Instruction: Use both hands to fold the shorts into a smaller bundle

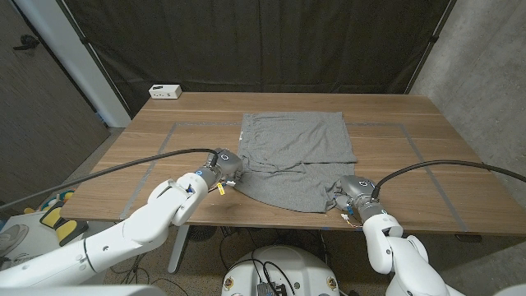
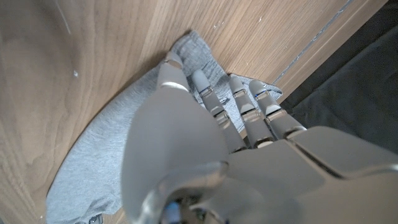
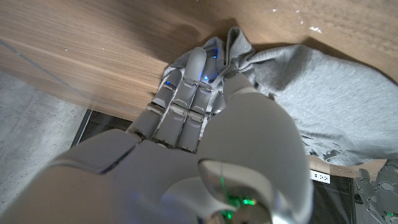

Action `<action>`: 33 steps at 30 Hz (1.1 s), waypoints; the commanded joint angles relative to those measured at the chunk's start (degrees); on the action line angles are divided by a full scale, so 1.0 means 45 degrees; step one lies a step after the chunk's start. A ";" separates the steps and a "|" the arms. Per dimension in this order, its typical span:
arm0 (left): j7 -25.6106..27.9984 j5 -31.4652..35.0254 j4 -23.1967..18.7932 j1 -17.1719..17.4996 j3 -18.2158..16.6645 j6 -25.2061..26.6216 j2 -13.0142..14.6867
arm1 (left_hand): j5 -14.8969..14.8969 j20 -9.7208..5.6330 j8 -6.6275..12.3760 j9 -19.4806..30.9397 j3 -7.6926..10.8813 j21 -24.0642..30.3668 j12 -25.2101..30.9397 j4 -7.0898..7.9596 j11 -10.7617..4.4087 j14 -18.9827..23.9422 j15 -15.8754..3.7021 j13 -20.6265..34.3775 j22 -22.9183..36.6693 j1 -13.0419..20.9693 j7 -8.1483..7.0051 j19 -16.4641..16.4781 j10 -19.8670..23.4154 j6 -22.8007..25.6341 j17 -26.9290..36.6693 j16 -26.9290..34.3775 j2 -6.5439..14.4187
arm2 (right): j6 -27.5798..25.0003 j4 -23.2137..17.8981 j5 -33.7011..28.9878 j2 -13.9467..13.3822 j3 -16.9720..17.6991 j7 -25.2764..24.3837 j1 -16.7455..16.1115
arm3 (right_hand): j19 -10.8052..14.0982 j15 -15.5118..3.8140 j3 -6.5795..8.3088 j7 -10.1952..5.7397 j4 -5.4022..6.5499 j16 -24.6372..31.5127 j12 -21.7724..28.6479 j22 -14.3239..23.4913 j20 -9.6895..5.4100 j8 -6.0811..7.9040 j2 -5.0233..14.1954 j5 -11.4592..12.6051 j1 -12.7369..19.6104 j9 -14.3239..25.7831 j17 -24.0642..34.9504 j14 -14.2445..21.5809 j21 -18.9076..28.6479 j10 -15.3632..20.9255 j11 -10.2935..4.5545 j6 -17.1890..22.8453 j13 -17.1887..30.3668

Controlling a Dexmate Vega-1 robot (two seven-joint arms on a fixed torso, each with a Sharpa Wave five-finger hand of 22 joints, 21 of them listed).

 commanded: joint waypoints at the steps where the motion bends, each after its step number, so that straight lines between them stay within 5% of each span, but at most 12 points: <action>1: 0.1987 0.0986 0.0909 0.0755 -0.0359 -0.0196 -0.0735 | -0.0620 -0.0117 0.0166 -0.0018 0.0462 0.0322 0.0239 -0.0220 -0.0075 0.0753 -0.2324 0.0112 0.0062 0.0790 0.0143 0.0255 0.0891 0.0734 0.0274 0.0367 0.0283 | -0.0178 -0.0144 0.0265 -0.0422 -0.0326 -0.0280 0.0292 | -0.0063 -0.1167 0.0059 -0.0001 0.0065 -0.0058 0.0057 0.0044 0.0005 0.0065 0.0008 -0.0063 0.0113 0.0056 0.0079 0.0103 0.0070 -0.0016 0.0015 0.0074 0.0017; 19: 0.0991 -0.0363 -0.1530 0.2228 -0.2428 0.0531 0.0005 | -0.1034 0.0008 0.0086 0.0050 0.0830 0.0465 0.0248 -0.0080 0.0109 0.1199 -0.2366 0.0317 0.0135 0.1009 0.0529 -0.0024 0.1102 0.0670 0.0511 0.0575 0.0510 | -0.0561 -0.0637 -0.0355 -0.0676 -0.0449 -0.1129 0.0080 | -0.0142 -0.1200 0.0067 -0.0051 0.0079 -0.0157 0.0150 0.0050 -0.0089 0.0133 0.0005 -0.0071 0.0163 0.0225 0.0247 0.0083 0.0120 -0.0067 -0.0067 0.0089 0.0161; 33: 0.1519 0.0444 -0.2668 0.3844 -0.4062 0.1557 0.0201 | -0.1146 -0.0040 0.0119 0.0063 0.0943 0.0564 0.0313 -0.0100 0.0132 0.1364 -0.2371 0.0437 0.0144 0.1076 0.0750 -0.0040 0.1267 0.0792 0.0609 0.0626 0.0431 | -0.0245 -0.0323 -0.0967 -0.0254 0.0136 -0.3435 -0.0702 | -0.0238 -0.1197 0.0057 0.0049 0.0123 -0.0210 0.0209 0.0054 -0.0120 0.0188 0.0007 -0.0064 0.0160 0.0376 0.0372 0.0157 0.0148 -0.0021 -0.0006 0.0073 0.0197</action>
